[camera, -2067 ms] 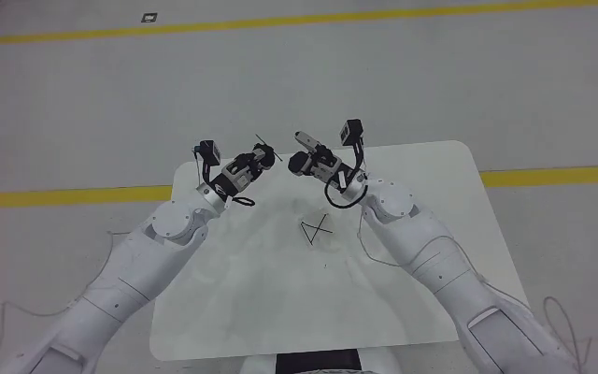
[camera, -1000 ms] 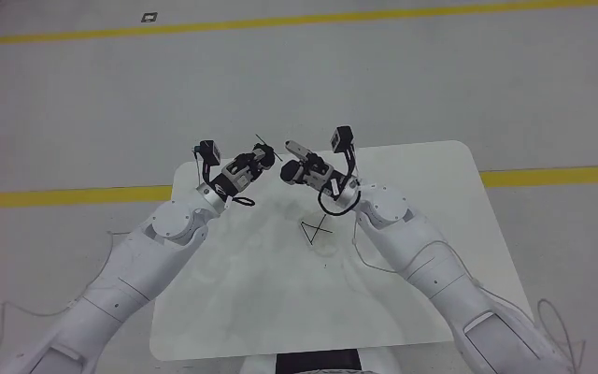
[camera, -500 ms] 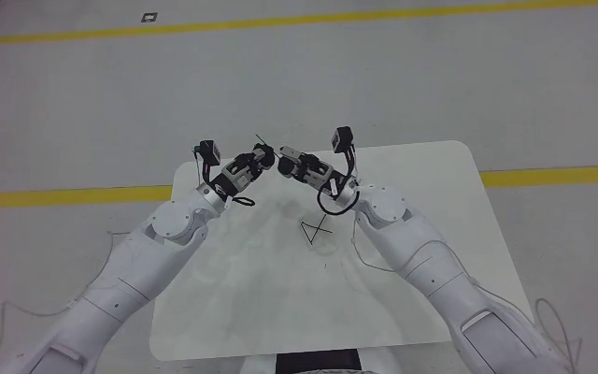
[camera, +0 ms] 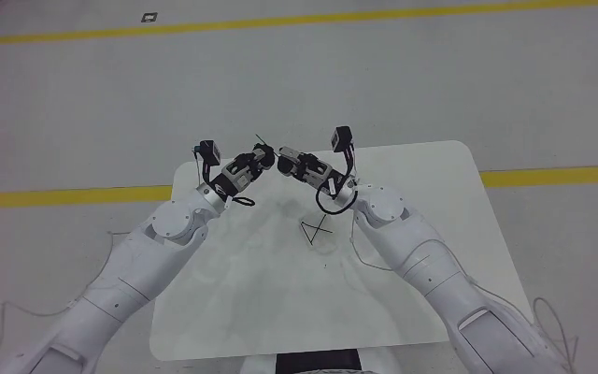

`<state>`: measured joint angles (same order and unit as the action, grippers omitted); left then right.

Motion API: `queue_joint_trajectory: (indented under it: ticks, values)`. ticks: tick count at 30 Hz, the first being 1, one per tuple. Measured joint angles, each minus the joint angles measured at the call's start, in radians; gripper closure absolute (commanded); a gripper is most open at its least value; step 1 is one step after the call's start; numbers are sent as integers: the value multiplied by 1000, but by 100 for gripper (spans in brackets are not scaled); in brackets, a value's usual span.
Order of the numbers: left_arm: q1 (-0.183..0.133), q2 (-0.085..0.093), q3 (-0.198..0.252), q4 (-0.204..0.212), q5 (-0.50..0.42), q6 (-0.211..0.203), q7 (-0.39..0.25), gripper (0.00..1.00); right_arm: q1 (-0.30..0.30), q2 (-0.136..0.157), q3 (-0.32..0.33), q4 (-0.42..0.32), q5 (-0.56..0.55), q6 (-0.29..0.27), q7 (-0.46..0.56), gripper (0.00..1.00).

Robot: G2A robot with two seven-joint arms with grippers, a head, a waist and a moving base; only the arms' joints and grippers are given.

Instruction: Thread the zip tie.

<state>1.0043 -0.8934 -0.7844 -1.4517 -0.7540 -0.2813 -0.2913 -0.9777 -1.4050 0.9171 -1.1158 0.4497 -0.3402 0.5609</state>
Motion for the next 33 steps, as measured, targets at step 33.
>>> queue_joint_trajectory:
  ticks: [33]
  values:
    - [0,0,0,0,0,0,0,100,-21,-14,29,-9,-50,0,21,100]
